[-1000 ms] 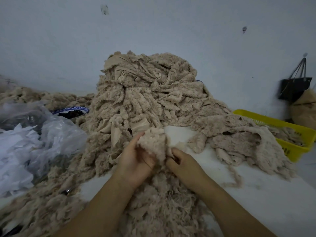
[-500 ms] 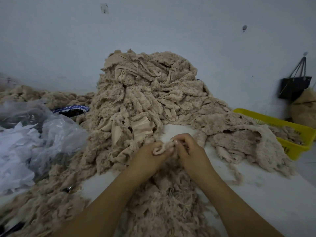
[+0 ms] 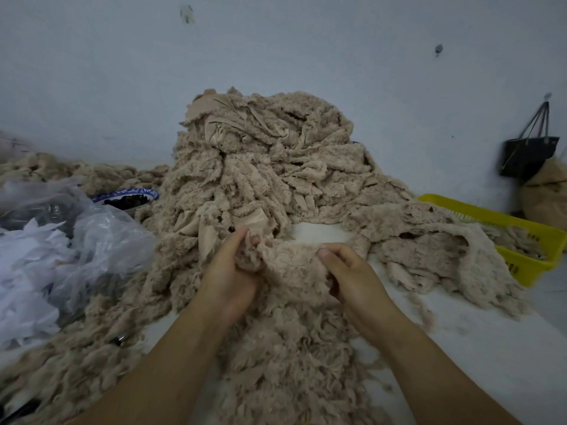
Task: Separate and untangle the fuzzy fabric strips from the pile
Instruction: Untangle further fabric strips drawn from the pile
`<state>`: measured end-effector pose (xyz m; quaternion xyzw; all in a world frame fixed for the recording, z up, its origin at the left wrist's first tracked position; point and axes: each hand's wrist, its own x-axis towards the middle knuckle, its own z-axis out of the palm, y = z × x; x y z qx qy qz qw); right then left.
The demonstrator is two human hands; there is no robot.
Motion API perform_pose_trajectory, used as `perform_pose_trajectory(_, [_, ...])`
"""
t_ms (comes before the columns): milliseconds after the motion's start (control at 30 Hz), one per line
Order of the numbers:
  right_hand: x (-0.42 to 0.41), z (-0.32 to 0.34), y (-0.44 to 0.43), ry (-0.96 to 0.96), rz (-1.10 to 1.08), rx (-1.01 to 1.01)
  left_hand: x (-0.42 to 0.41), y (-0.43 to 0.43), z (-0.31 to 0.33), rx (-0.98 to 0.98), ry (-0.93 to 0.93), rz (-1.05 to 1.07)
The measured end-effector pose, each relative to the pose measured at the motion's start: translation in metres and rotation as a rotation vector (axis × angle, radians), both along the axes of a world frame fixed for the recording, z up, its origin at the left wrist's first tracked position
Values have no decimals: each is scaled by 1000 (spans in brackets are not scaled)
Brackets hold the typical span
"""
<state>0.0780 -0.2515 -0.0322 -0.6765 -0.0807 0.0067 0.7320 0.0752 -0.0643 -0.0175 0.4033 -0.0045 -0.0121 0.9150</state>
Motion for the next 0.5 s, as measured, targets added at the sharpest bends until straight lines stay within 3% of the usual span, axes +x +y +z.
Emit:
perform_pose_trajectory(100, [0,4,5,46,80,277,-3,-10,4,111,-18,-3])
perform_pose_trajectory(167, [-2,1,10,17,116,293,-5,-19,3,252,0,3])
perform_pose_trajectory(333, [-4,-7,17,-110,69,-205,-11,-36,-10,604,-30,-10])
perform_pose_trajectory(500, [3,-12,10,-126,-60,-332,-9,-34,-21,872,-90,-136])
